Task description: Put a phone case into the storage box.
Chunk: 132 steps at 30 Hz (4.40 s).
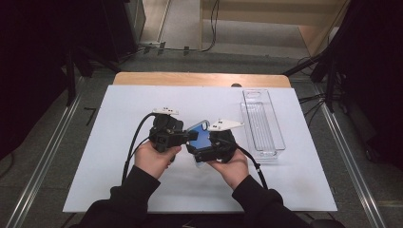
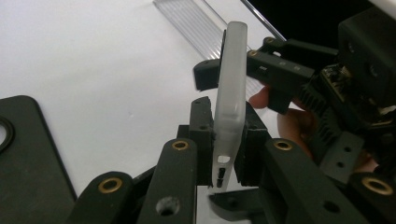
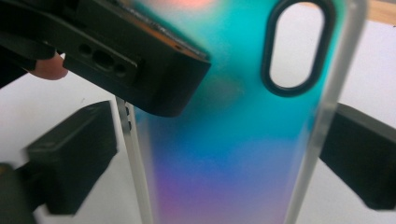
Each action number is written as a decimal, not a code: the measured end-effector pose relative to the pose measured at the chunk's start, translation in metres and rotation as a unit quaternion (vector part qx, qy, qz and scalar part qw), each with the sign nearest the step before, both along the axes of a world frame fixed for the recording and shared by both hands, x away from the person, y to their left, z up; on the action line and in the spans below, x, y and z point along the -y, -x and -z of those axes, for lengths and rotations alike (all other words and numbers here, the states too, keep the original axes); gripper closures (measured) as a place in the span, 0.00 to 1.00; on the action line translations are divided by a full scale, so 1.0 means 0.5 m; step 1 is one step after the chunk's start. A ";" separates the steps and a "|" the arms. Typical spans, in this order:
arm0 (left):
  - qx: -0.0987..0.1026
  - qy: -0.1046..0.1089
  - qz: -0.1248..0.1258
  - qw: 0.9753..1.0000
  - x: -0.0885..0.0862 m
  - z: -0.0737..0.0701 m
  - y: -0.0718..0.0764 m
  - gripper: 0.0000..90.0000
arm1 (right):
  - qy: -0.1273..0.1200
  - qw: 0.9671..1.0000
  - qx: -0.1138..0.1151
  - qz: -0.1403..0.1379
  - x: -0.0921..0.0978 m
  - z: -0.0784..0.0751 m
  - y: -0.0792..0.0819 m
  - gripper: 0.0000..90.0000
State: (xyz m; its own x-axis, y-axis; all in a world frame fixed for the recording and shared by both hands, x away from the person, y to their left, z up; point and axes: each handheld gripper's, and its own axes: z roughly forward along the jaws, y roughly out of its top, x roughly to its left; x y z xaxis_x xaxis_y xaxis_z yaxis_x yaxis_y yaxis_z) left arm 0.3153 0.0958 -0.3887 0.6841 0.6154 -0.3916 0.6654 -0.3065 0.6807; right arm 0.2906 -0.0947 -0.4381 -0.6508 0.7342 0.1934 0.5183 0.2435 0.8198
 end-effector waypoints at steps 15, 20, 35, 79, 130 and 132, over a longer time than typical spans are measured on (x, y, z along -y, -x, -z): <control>0.003 0.023 0.001 1.000 -0.018 -0.020 0.001 0.74 | 0.001 1.000 0.015 0.003 0.008 0.001 0.005 0.18; 0.000 0.022 0.002 1.000 -0.031 -0.029 0.002 0.62 | 0.005 1.000 0.012 0.011 0.019 0.004 -0.003 0.18; -0.003 0.006 0.064 0.998 -0.072 0.001 -0.015 0.35 | -0.001 1.000 -0.005 0.024 0.069 0.001 -0.027 0.18; 0.018 -0.027 0.067 0.997 -0.185 0.114 0.053 0.35 | -0.027 1.000 0.009 -0.014 0.208 -0.115 -0.046 0.18; 0.019 -0.026 0.023 0.999 -0.201 0.118 0.065 0.35 | -0.010 0.977 0.018 0.211 0.361 -0.091 -0.254 0.18; 0.019 -0.025 0.024 0.999 -0.201 0.119 0.065 0.35 | -0.010 0.976 0.016 0.218 0.359 -0.087 -0.269 0.18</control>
